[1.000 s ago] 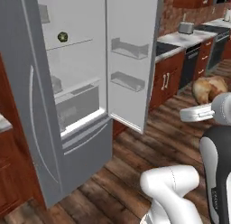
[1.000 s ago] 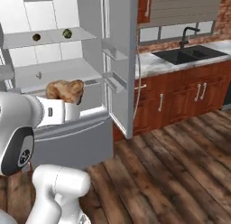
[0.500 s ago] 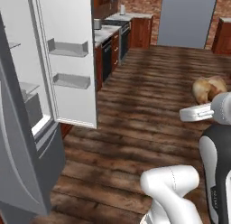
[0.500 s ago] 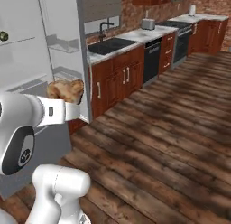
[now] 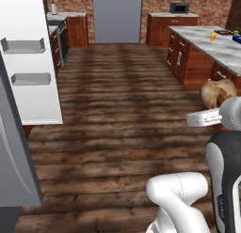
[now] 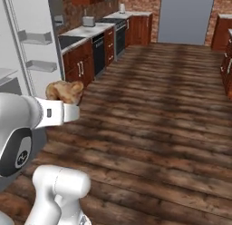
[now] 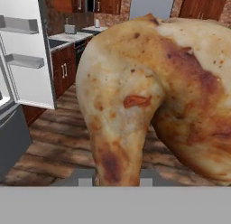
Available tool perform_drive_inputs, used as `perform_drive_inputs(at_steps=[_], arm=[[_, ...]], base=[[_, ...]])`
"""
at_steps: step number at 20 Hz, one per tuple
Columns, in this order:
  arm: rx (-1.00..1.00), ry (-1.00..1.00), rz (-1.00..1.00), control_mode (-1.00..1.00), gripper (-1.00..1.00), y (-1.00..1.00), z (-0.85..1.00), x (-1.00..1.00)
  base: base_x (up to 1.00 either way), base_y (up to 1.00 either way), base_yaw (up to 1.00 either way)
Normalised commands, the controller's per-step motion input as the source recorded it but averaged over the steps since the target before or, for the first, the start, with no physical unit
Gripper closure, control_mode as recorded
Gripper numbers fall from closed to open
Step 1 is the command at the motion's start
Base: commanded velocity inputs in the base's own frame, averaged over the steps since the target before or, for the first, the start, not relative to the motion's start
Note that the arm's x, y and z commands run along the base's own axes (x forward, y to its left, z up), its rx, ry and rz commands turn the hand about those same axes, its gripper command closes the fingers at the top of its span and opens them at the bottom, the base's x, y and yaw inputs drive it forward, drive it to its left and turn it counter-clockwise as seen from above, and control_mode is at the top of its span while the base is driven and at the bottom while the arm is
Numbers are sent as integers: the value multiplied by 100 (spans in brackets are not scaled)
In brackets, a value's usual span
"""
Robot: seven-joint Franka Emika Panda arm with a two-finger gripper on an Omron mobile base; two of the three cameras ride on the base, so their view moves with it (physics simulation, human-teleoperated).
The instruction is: Gather the broccoli and sweet potato from the fridge and place them on a tray on the dining counter. Then gather the chicken drumstick and fish from the fridge and place them on the other tray.
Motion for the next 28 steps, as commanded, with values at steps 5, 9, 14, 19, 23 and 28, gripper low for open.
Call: perform_drive_inputs(at_steps=[5, 9, 14, 19, 23, 28], arm=[[0, 0, 0, 100, 100, 0, 0, 0], [0, 0, 0, 100, 100, 0, 0, 0], [0, 0, 0, 100, 100, 0, 0, 0], [0, 0, 0, 100, 100, 0, 0, 0], [0, 0, 0, 100, 100, 0, 0, 0], [0, 0, 0, 100, 100, 0, 0, 0]], base=[[-75, -11, -13], [-3, -43, 0], [5, -88, 0], [16, -100, -5], [11, -100, -8], [10, -100, -10]])
